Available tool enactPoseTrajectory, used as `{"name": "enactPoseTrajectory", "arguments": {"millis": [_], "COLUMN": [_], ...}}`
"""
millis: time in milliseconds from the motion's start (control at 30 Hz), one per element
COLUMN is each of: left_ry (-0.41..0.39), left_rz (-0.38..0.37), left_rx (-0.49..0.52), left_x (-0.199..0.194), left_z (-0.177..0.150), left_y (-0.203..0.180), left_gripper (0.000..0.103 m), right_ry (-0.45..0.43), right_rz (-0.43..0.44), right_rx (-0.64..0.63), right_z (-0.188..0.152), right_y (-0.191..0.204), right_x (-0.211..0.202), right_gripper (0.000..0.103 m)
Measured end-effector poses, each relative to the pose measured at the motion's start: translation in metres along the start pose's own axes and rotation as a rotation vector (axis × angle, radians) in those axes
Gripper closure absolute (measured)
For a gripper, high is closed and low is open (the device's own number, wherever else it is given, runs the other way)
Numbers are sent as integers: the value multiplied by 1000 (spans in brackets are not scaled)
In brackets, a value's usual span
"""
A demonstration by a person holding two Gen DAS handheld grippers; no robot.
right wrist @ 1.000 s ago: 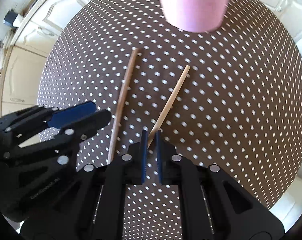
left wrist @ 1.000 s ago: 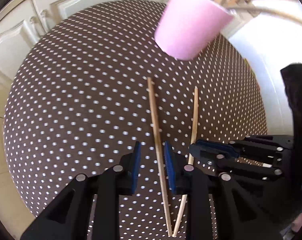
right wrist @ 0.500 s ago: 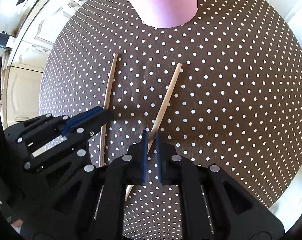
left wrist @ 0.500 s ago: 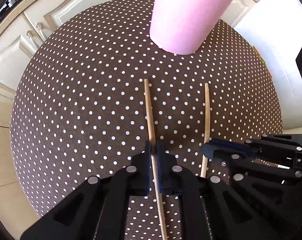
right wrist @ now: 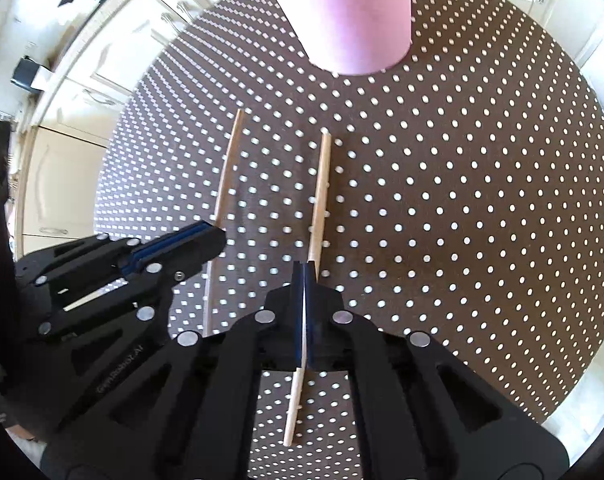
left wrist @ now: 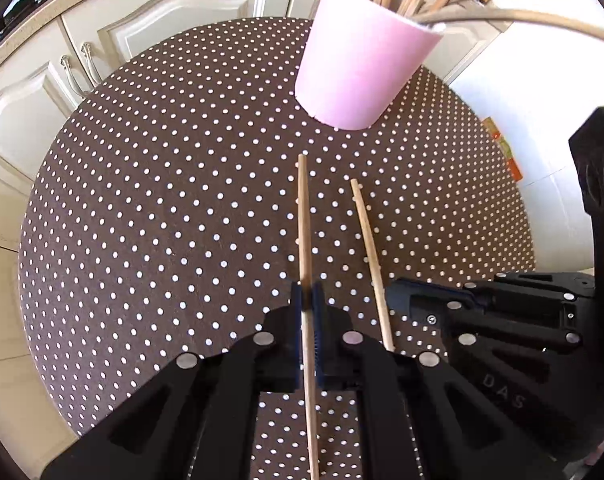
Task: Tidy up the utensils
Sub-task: 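Close the left gripper on one chopstick while the right gripper grasps the other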
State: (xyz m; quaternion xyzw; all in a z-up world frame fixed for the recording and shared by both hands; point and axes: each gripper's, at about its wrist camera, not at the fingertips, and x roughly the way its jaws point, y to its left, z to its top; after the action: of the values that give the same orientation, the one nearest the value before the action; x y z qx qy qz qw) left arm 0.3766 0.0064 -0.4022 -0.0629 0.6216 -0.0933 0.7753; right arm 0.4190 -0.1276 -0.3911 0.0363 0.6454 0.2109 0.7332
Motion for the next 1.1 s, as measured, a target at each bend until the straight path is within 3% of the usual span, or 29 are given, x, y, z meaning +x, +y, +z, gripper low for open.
{"name": "enactPoseTrajectory", "arguments": {"millis": [167,267,633,900,933,1000,1100], "left_ry": [-11,-11,9,20,21,24,26], "left_rz": [1,11,16,0,-3,-7,-7], "left_rx": [12,16,-2,-22,-23,-23,-19], "left_x": [-21,-28,-35,-29,-29,-28,-24], "left_z": [-6,-9,-19,-16,-16,-15,-14], "left_y": [-4,-6,15,20,19,18,17], "left_gripper": [98,98,98,98,98,98,98], "right_ry": [11,-25,16,36,39,43,41], "right_rz": [19,-20,-110,-103,-102,-79,-103], "right_rx": [39,70,76,108,110,120,86], "right_z": [-12,-18,-26,5,12,16,19], "right_y": [0,-2,23,15,10,12,25], "right_x": [-8,-13,19,29,27,36,41], "right_gripper": [102,101,100,98,97,79,74]}}
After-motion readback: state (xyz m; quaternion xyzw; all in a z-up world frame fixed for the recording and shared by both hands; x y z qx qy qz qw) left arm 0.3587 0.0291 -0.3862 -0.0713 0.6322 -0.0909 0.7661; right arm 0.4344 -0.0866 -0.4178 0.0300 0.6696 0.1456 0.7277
